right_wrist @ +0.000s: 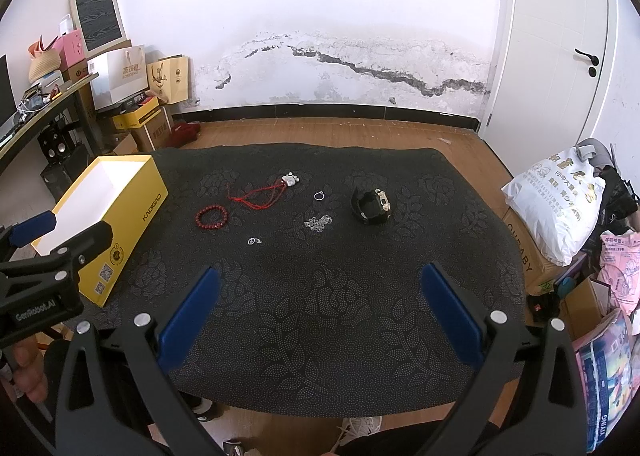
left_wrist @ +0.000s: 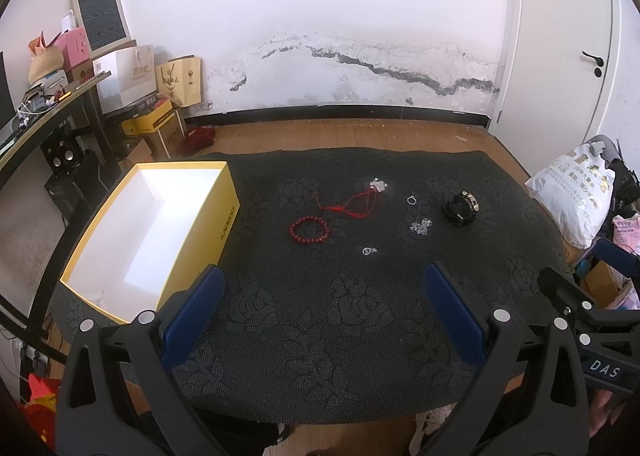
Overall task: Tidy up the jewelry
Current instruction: 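Close the left tool on the red bead bracelet while the right tool grasps the silver chain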
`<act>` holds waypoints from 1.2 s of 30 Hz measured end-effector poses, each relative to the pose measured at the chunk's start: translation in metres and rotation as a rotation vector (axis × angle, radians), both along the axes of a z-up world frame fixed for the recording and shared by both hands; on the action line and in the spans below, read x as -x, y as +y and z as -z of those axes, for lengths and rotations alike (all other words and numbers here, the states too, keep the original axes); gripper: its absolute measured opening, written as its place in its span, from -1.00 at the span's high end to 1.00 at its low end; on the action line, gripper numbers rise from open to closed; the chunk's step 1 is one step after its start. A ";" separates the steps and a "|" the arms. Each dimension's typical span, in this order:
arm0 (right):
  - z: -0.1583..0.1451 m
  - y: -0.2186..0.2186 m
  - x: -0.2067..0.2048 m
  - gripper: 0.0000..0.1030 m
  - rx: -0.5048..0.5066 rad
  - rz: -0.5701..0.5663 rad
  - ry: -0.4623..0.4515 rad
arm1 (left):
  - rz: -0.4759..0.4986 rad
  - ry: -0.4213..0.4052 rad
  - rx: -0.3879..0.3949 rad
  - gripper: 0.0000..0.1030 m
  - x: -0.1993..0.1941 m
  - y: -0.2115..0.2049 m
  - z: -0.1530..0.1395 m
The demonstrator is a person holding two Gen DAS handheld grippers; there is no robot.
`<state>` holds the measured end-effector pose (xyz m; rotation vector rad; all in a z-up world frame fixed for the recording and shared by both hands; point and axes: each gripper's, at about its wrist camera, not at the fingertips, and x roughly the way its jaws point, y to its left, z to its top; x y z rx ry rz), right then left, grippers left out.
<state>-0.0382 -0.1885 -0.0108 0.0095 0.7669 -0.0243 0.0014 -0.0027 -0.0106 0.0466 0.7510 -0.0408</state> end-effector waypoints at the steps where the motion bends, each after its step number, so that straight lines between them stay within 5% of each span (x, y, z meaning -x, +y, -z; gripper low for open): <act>1: 0.000 -0.001 0.000 -0.89 -0.001 0.001 0.001 | -0.001 0.004 0.000 -0.90 -0.001 -0.001 0.002; 10: 0.025 -0.008 -0.024 -0.89 -0.011 0.003 0.041 | -0.014 0.061 0.004 -0.90 -0.024 0.008 0.033; 18: 0.069 -0.018 -0.061 -0.89 0.001 -0.029 0.055 | -0.005 0.127 0.013 -0.90 -0.068 0.015 0.092; 25: 0.121 -0.018 -0.115 -0.89 0.004 -0.063 0.073 | -0.018 0.224 0.031 -0.90 -0.120 0.020 0.157; 36: 0.193 -0.014 -0.199 -0.89 -0.030 -0.131 0.163 | 0.014 0.247 0.025 -0.90 -0.192 0.011 0.211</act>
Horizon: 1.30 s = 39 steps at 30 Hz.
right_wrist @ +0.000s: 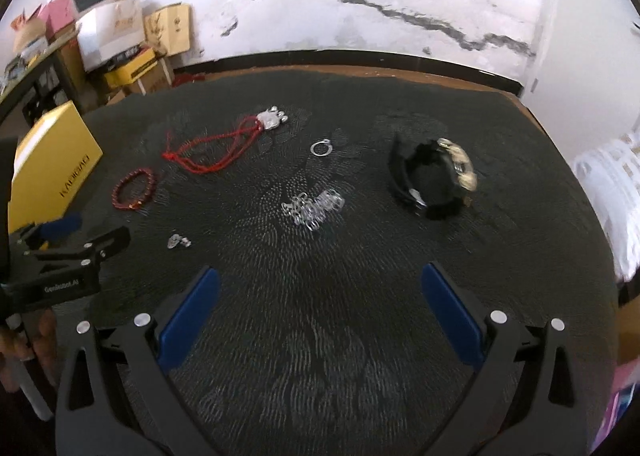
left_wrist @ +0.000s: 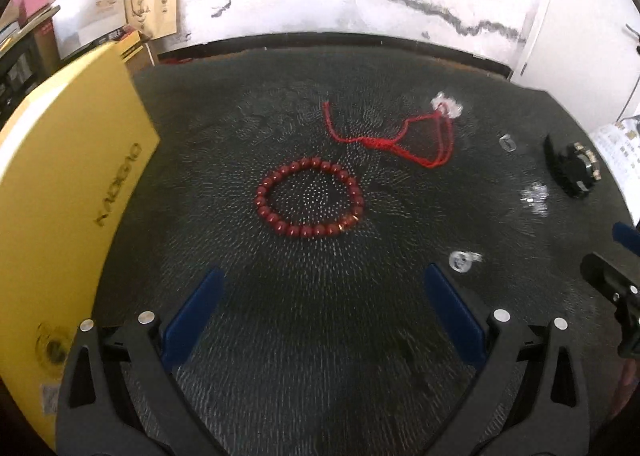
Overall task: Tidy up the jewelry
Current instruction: 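Close the left tool on the red bead bracelet while the right tool grasps the silver chain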
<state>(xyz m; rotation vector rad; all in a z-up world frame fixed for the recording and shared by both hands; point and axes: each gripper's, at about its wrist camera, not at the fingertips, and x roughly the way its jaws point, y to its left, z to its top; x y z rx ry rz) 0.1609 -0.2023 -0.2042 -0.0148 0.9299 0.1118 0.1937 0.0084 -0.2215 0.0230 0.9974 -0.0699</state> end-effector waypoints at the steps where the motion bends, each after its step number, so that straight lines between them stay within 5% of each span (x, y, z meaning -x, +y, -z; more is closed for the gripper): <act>1: 0.002 0.002 -0.005 -0.89 -0.001 -0.014 0.000 | 0.007 0.013 0.005 -0.90 -0.005 0.000 0.004; 9: 0.029 0.001 -0.047 -0.71 -0.044 -0.086 0.069 | 0.048 -0.039 -0.031 -0.90 -0.020 -0.005 0.013; 12: 0.034 0.007 -0.050 -0.71 0.033 -0.119 0.042 | 0.043 -0.046 -0.031 -0.90 -0.029 -0.007 0.013; 23: 0.040 0.006 -0.059 -0.85 0.023 -0.160 0.028 | 0.032 -0.049 -0.035 -0.91 -0.033 -0.011 0.014; 39: 0.039 0.000 -0.050 -0.74 0.021 -0.215 0.028 | 0.042 -0.060 -0.036 -0.79 -0.035 -0.012 0.013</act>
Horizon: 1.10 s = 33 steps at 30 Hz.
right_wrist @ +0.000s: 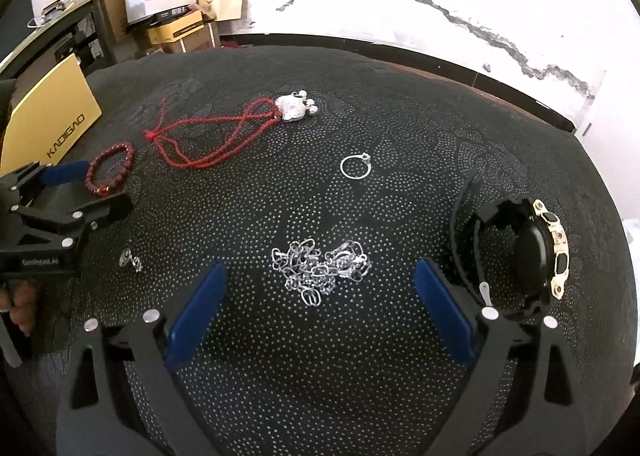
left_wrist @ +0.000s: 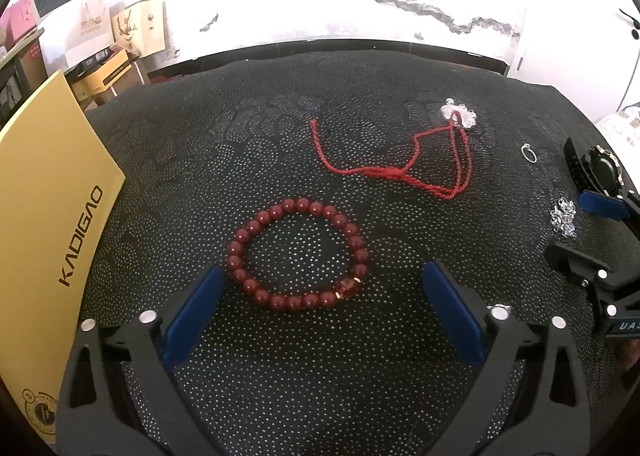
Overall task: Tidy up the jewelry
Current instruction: 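Close the left tool on the red bead bracelet while the right tool grasps the silver chain, then carry the bracelet and chain in both tools over the white box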
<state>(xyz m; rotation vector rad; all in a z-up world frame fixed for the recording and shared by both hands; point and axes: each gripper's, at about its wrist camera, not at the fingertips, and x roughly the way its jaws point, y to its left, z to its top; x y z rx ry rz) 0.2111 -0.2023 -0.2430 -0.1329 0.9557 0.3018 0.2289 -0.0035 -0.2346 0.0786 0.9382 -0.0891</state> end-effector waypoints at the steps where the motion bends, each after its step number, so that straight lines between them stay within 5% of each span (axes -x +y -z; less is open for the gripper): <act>1: -0.001 -0.001 0.001 -0.72 -0.001 -0.009 0.000 | 0.009 -0.006 -0.005 -0.73 0.000 -0.002 -0.001; 5: -0.005 0.001 0.002 -0.49 -0.006 -0.036 -0.002 | 0.034 -0.020 -0.008 -0.55 0.003 -0.007 -0.002; 10: -0.010 0.003 0.003 -0.24 -0.019 -0.053 -0.001 | 0.079 -0.040 -0.012 0.05 0.008 -0.016 -0.004; 12: -0.014 -0.003 0.000 0.50 -0.037 -0.023 -0.002 | 0.086 -0.044 -0.016 0.13 0.009 -0.019 -0.004; 14: -0.014 -0.008 -0.003 0.67 -0.054 0.000 0.007 | 0.083 -0.047 -0.019 0.23 0.011 -0.021 -0.004; 19: -0.015 0.000 0.000 0.72 0.002 -0.001 -0.013 | 0.076 -0.054 -0.030 0.69 0.012 -0.023 -0.005; 29: -0.042 0.001 0.003 0.74 -0.054 0.036 -0.023 | 0.043 -0.023 0.012 0.70 0.011 -0.014 -0.015; 33: -0.063 0.006 0.010 0.74 -0.054 0.033 -0.053 | 0.044 -0.044 0.023 0.84 0.014 -0.011 -0.033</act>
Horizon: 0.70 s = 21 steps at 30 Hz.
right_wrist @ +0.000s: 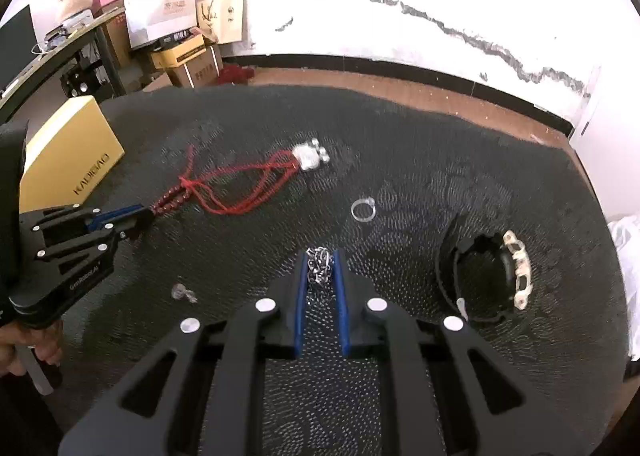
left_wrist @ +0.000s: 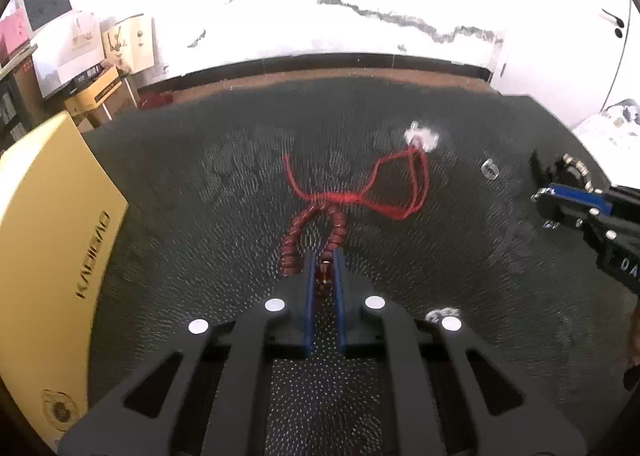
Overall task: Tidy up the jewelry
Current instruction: 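Carry the bracelet and chain in both tools over the white box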
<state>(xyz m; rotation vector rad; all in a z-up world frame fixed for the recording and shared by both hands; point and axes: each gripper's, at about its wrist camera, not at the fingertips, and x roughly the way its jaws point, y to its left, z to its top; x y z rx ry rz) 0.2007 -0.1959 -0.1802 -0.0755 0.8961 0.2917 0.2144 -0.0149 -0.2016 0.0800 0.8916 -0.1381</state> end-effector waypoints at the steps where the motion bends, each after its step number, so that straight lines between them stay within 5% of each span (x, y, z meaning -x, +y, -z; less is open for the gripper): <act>1: -0.005 0.001 0.002 0.74 0.000 0.001 -0.006 | -0.002 0.000 0.005 0.84 0.001 0.001 -0.005; 21: -0.149 0.074 0.069 0.74 -0.055 -0.086 -0.149 | -0.058 -0.128 0.008 0.84 0.072 0.065 -0.150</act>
